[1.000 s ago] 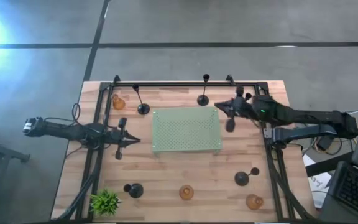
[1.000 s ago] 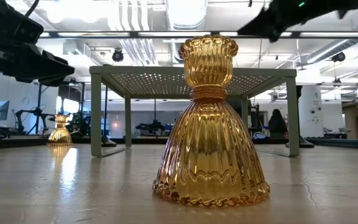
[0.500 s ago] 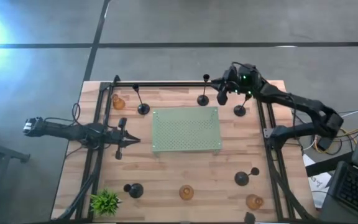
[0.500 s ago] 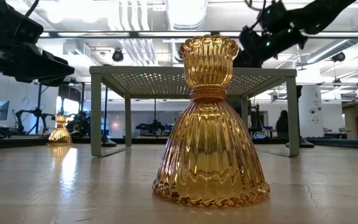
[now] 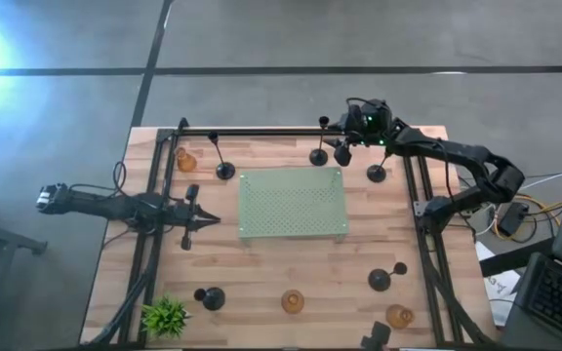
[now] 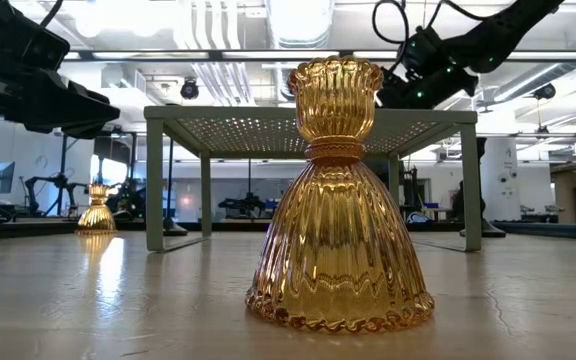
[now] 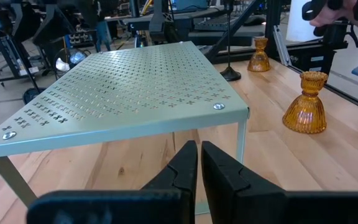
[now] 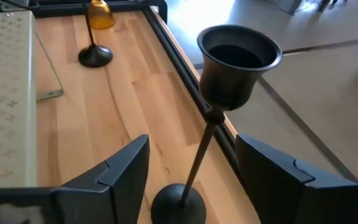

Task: Pick & Place candle stick holders
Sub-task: Put the black candle holder on the shelf

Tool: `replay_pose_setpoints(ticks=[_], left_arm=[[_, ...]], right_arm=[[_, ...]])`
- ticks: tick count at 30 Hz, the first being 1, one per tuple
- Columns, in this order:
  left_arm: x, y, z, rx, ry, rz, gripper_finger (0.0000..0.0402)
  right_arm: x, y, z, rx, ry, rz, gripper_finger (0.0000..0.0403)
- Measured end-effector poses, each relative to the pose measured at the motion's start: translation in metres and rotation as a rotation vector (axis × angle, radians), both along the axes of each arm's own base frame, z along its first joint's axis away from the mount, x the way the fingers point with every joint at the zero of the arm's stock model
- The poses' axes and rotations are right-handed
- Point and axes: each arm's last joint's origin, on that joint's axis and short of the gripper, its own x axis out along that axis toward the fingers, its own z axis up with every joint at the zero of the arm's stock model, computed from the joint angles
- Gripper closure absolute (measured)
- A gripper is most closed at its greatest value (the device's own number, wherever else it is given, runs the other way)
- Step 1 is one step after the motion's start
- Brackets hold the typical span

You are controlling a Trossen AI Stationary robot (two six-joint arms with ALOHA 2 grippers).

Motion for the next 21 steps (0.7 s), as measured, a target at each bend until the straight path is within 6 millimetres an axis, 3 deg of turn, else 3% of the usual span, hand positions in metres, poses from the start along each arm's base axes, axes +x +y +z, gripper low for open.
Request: replay_pose_setpoints(ticks=[6, 21], left_arm=[[0.000, 0.000, 0.000, 0.000, 0.000, 0.000, 0.0374], [0.000, 0.000, 0.000, 0.000, 0.000, 0.001, 0.0374]], right_arm=[[0.004, -0.004, -0.003, 0.011, 0.006, -0.004, 0.0172], [0.016, -0.015, -0.016, 0.007, -0.034, -0.018, 0.0240]])
